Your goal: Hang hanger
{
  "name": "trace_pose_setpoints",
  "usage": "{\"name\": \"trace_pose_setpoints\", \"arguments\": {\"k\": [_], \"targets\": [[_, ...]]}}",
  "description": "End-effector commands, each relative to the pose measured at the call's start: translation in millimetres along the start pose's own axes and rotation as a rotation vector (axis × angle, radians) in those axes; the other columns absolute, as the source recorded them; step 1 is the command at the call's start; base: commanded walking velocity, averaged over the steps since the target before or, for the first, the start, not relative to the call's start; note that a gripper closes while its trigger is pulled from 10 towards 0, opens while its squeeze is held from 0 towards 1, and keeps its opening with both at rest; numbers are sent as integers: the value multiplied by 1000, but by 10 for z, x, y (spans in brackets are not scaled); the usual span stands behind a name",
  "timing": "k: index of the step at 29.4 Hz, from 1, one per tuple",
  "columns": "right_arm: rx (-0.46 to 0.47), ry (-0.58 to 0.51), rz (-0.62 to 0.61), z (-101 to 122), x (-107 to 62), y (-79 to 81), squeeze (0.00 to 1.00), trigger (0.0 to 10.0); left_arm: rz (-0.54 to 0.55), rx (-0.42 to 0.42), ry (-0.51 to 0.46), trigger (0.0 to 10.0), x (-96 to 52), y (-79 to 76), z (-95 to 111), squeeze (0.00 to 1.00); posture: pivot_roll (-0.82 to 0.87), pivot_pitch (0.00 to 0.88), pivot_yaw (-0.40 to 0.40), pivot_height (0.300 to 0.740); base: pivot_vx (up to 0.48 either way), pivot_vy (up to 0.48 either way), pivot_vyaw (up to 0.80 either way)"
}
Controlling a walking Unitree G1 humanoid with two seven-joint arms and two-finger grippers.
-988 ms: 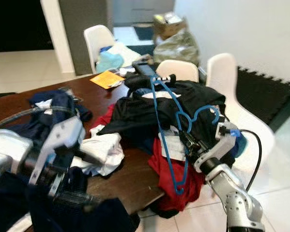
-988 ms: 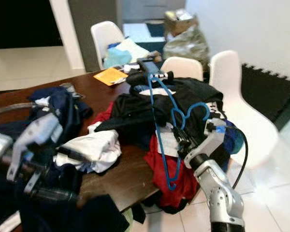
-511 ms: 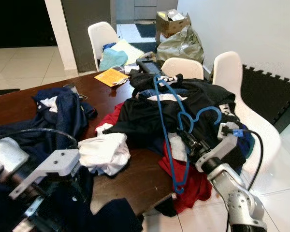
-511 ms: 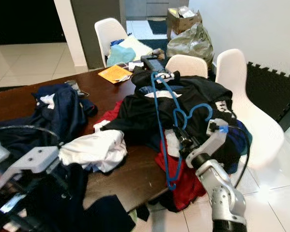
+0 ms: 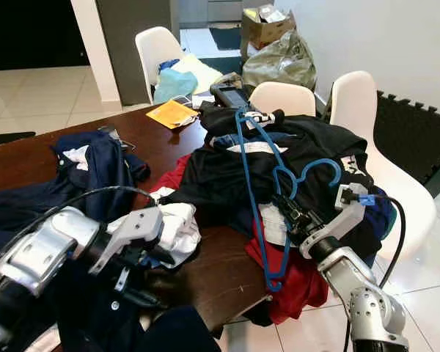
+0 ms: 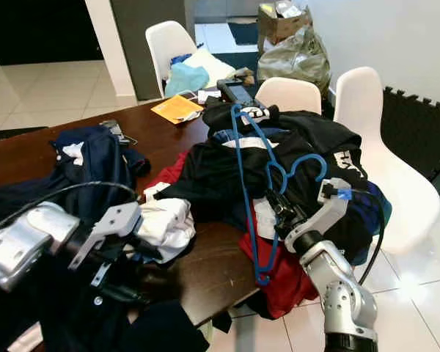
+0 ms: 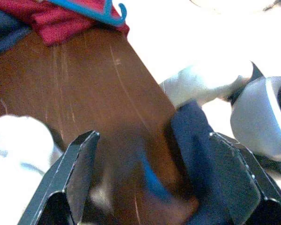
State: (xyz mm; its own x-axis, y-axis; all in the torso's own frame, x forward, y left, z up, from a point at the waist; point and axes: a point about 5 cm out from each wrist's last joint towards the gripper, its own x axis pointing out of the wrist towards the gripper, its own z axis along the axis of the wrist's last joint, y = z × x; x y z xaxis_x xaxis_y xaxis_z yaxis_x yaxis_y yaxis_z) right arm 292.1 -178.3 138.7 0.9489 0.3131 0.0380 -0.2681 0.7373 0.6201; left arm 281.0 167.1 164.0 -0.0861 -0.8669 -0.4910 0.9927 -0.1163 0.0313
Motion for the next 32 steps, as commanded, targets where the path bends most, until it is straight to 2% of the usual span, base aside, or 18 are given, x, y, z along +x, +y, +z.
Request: {"name": "trace_pose_setpoints", "arguments": {"k": [1,8,10,11,13,14,16,25,32], "targets": [[9,8,-47,-10,-41,-66,0,10000,3,-21,-17,10000,4,8,-22,0,38,118,6,740,0,0,0],[8,7,-46,-13,-38,-55,0,10000,-35,-56,-43,10000,67,-5,-65,0,29,118,11,740,0,0,0],[7,8,-45,-18,-35,-48,0,10000,-69,-83,-64,10000,92,-16,-91,0,28,119,12,740,0,0,0],[6,8,-44,-25,-33,-37,0,10000,-139,-119,-86,10000,95,-74,-101,0,20,120,16,740,0,0,0],[6,8,-44,-25,-33,-37,0,10000,-139,-119,-86,10000,95,-74,-101,0,20,120,16,740,0,0,0],[6,7,-45,-30,-36,-30,0,10000,-194,-142,-95,10000,98,-118,-114,0,19,119,18,740,0,0,0],[8,5,-45,-37,-42,-18,0,10000,-222,-153,-96,10000,112,-134,-132,0,20,120,24,740,0,0,0],[18,-2,-48,-47,-72,11,0,10000,-259,-152,-87,10000,233,-142,-182,0,13,123,27,740,0,0,0],[17,-2,-48,-46,-95,35,0,10000,-245,-144,-48,10000,354,-76,-269,0,1,131,38,740,0,0,0]]}}
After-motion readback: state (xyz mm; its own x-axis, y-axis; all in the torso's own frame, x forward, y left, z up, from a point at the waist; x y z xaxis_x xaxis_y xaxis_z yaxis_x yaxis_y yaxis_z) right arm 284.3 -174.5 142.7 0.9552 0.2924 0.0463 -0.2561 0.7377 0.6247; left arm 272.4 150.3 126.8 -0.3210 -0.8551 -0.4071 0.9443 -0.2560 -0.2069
